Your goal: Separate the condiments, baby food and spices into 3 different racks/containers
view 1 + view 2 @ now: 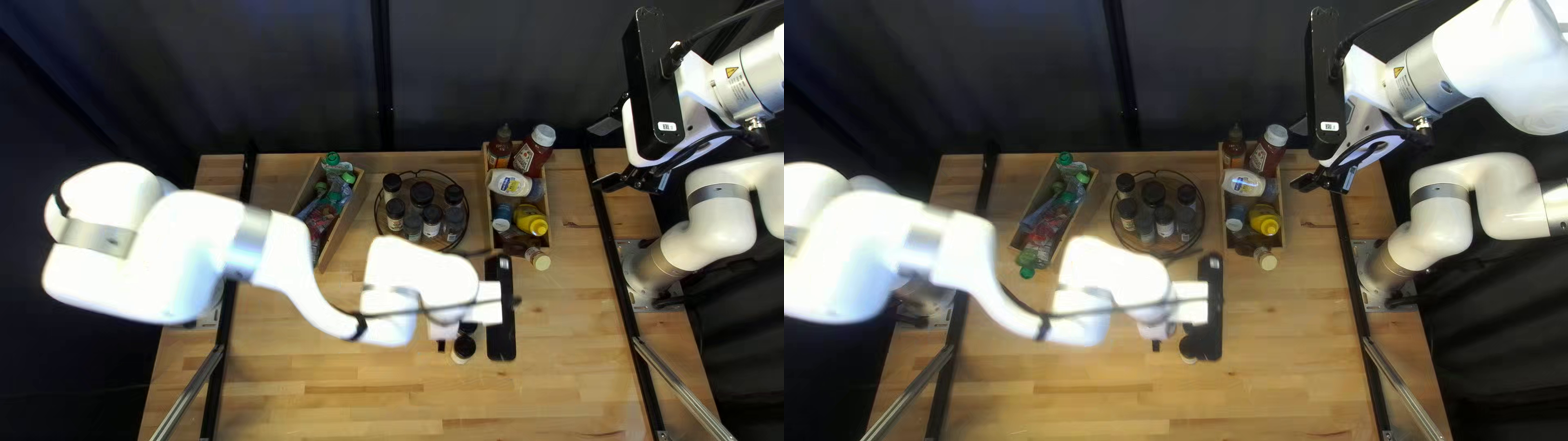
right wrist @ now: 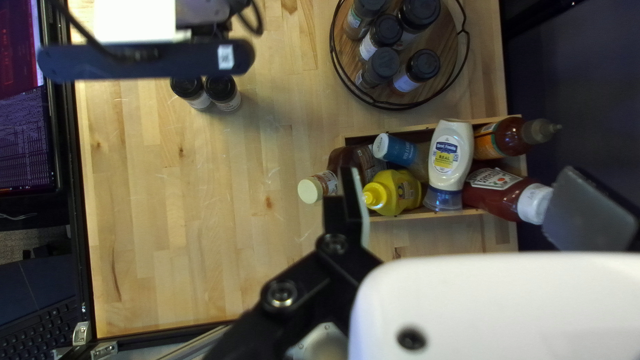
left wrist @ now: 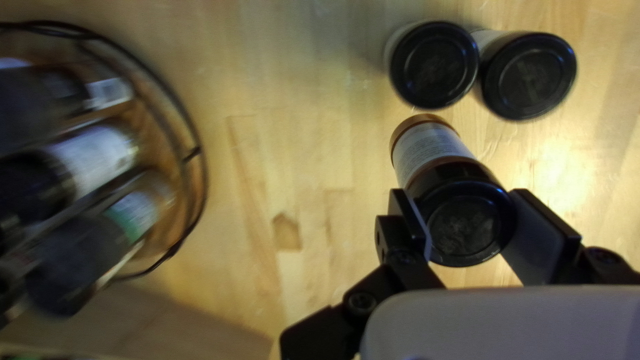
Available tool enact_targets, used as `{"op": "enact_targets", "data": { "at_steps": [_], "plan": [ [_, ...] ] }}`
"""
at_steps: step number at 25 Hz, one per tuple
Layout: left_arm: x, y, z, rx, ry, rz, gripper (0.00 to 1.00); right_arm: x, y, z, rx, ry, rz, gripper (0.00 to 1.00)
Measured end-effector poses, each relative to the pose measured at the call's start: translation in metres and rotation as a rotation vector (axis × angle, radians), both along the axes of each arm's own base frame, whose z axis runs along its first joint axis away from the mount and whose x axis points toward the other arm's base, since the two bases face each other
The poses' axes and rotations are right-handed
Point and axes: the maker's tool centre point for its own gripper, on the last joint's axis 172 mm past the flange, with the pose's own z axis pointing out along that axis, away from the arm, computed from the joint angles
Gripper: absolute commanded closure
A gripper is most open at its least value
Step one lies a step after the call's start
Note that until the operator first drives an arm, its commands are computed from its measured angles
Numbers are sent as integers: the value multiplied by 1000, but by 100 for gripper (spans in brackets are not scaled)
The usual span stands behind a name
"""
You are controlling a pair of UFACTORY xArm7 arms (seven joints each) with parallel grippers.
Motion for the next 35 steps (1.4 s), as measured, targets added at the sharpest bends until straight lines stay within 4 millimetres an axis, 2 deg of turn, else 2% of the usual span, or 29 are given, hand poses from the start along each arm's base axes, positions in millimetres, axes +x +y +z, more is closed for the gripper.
{"op": "enact_targets", "data": {
  "at_steps": [4, 8, 12, 16, 20, 25, 28, 35],
  "plan": [
    [0, 60, 41, 1, -23, 21, 100, 0, 0, 0, 0, 0, 0, 0],
    [1, 128, 66, 19, -46, 80, 99, 0, 0, 0, 0, 0, 0, 0],
    [2, 192, 78, 29, -72, 159, 96, 0, 0, 0, 0, 0, 0, 0],
    [6, 238, 84, 26, -94, 233, 92, 0, 0, 0, 0, 0, 0, 0],
    [13, 266, 77, 17, -113, 299, 92, 0, 0, 0, 0, 0, 0, 0],
    [18, 292, 52, 1, -126, 378, 96, 0, 0, 0, 0, 0, 0, 0],
    [17, 298, 40, -4, -122, 422, 100, 0, 0, 0, 0, 0, 0, 0],
    [18, 306, 7, -1, -104, 505, 100, 0, 0, 0, 0, 0, 0, 0]
  ]
}}
